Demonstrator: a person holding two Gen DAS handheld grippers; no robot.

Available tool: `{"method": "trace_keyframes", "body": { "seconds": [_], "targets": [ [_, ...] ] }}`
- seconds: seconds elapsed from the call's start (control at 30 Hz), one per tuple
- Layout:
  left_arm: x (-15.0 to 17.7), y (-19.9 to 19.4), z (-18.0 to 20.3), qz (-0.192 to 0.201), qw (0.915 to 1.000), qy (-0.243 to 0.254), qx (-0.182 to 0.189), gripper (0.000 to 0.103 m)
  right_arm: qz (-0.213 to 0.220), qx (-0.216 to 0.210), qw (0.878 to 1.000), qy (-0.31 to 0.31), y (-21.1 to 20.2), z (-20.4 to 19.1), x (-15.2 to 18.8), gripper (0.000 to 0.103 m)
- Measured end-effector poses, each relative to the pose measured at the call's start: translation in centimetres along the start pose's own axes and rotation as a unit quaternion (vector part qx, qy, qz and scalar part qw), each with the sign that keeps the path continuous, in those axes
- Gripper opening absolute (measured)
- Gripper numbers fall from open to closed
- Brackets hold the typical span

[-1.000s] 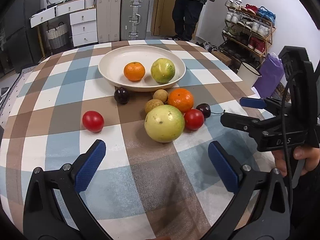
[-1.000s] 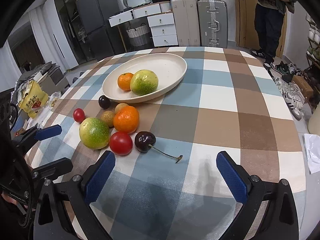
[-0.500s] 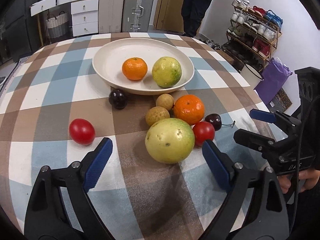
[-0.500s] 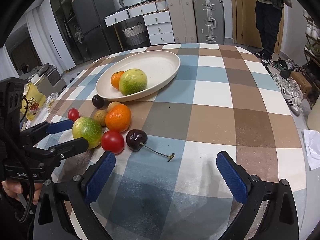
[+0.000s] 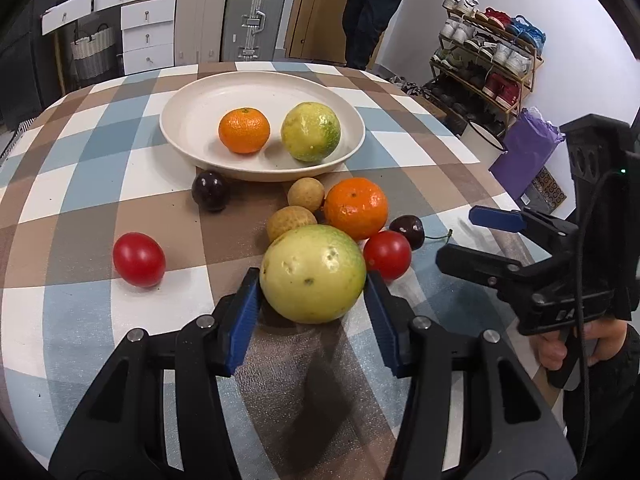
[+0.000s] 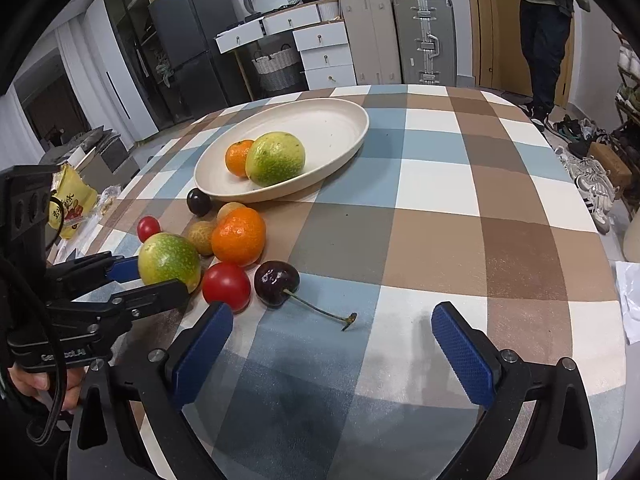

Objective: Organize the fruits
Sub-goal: 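Grasp the pale yellow grapefruit with the left tool while the right tool grasps a dark cherry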

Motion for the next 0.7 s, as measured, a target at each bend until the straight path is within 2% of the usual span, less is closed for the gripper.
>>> {"method": "trace_keyframes", "body": {
  "seconds": [0.27, 0.37, 0.6, 0.7],
  "targets": [
    [-0.1, -1.9, -1.1, 0.019, 0.9998, 0.001, -0.006, 0.049, -0.008, 0.034, 0.999, -0.030, 1.2, -0.8, -0.4, 0.094],
    [-0.3, -2.1, -1.3, 0.025, 0.9997, -0.002, -0.004, 0.049, -0.010, 0.041, 0.998, -0.047, 1.7, -1.1, -0.6, 0.088],
    [-0.2, -2.1, -1.5, 0.022, 0.9997, -0.005, -0.004, 0.049, -0.009, 0.015, 0.996, -0.083, 2.3, -2.7, -1.4, 0.077],
    [-0.1, -2.0, -1.6, 0.022, 0.9997, -0.007, -0.003, 0.049, -0.004, 0.019, 0.995, -0.093, 2.6, -3.2, -1.6, 0.071]
  ]
}}
Point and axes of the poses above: each gripper's, at about its wrist camera, not at the fingertips, and y roughly the way its jaws point, z to its right, x to its underside, the point moved 5 cm from there along y, roughly the way its jaws point, and after that the axes turned 13 degrees about x, right-handed, at the moved point
